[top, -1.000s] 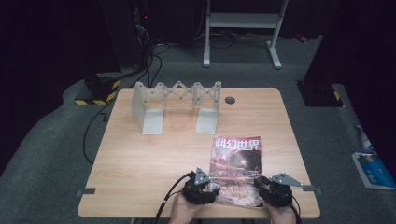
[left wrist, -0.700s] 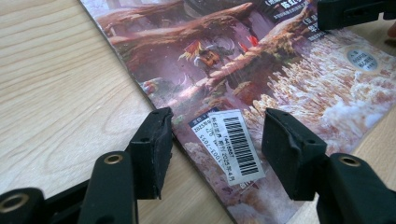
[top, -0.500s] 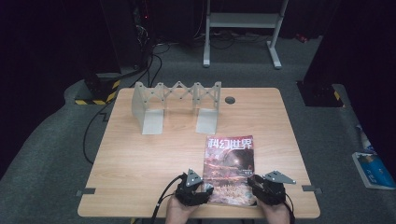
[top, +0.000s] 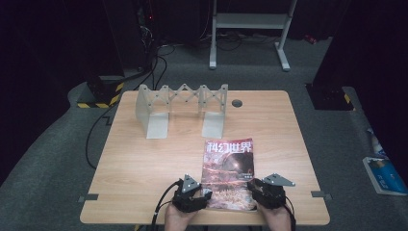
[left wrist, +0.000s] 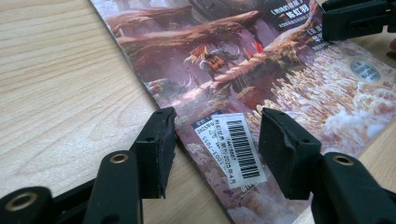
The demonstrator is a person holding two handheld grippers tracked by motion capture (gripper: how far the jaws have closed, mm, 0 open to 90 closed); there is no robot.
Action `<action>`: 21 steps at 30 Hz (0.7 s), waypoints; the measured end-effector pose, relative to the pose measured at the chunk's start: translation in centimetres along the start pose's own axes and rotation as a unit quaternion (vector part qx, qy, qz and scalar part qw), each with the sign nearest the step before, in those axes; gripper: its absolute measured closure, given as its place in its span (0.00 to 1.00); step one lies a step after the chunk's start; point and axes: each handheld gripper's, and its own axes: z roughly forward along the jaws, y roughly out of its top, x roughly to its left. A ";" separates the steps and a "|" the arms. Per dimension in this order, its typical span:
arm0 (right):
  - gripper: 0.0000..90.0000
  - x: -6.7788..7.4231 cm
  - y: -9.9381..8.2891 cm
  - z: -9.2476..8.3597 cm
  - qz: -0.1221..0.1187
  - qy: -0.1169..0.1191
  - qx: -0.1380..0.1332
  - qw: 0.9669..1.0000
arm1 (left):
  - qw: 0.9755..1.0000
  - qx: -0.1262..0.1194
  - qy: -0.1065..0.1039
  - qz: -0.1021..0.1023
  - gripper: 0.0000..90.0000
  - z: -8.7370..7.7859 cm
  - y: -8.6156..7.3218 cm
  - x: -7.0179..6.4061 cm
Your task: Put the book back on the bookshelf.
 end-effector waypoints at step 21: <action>0.69 1.2 0.9 1.5 -0.008 0.013 -0.004 1.000 | 1.000 0.004 0.015 -0.020 0.50 -0.9 -0.2 1.5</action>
